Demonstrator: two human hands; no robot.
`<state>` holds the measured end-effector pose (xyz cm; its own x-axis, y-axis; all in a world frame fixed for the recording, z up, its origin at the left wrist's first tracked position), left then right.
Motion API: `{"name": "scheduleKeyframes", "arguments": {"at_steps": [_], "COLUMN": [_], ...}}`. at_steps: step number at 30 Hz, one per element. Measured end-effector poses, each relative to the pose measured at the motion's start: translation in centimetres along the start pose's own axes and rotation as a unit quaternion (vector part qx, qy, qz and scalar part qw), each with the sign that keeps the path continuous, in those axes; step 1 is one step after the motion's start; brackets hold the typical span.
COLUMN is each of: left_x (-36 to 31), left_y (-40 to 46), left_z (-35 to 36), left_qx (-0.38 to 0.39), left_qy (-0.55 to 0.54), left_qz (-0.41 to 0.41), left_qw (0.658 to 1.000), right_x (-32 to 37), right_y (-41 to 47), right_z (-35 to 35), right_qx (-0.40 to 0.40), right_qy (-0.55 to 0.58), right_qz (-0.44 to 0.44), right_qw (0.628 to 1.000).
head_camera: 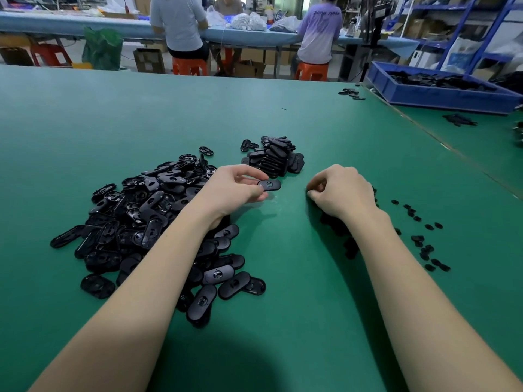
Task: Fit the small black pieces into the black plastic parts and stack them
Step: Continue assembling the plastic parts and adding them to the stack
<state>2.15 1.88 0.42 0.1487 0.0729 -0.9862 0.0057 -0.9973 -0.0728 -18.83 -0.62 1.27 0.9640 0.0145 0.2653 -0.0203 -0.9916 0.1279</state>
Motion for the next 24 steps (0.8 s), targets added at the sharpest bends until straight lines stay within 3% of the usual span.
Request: {"name": "scheduleKeyframes", "arguments": {"at_steps": [14,17,20,24], "left_x": [0.1,0.0,-0.1,-0.2], "left_y": [-0.1,-0.2,-0.3,-0.5], "left_z": [0.0,0.1,0.3,0.2], "left_qx": [0.005,0.005,0.008,0.007], "left_qy": [-0.031,-0.041,-0.049,-0.060], "left_qz": [-0.003,-0.004,0.004,0.003], "left_qw": [1.000,0.999,0.999,0.998], "right_x": [0.8,1.1,2.1,3.2], "right_y": [-0.4,-0.4,-0.5,-0.5], "right_z": [-0.7,-0.9,-1.0,-0.4], "right_qx": [-0.006,0.014,0.047,0.068], "right_qy": [0.014,0.163,0.351,0.371], "right_qz": [0.014,-0.002,-0.025,-0.057], "right_qw": [1.000,0.987,0.935,0.925]}}
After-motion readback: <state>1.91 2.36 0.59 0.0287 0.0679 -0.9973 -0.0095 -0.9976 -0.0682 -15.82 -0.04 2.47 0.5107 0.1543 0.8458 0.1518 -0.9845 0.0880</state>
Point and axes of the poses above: each hand's wrist, its own y-axis towards the middle knuckle, its own z-axis out of the palm, x = y × z, the point moved 1 cm from there along y, towards the middle knuckle, and after that the axes turned 1 degree about -y, right-handed, at the moved point
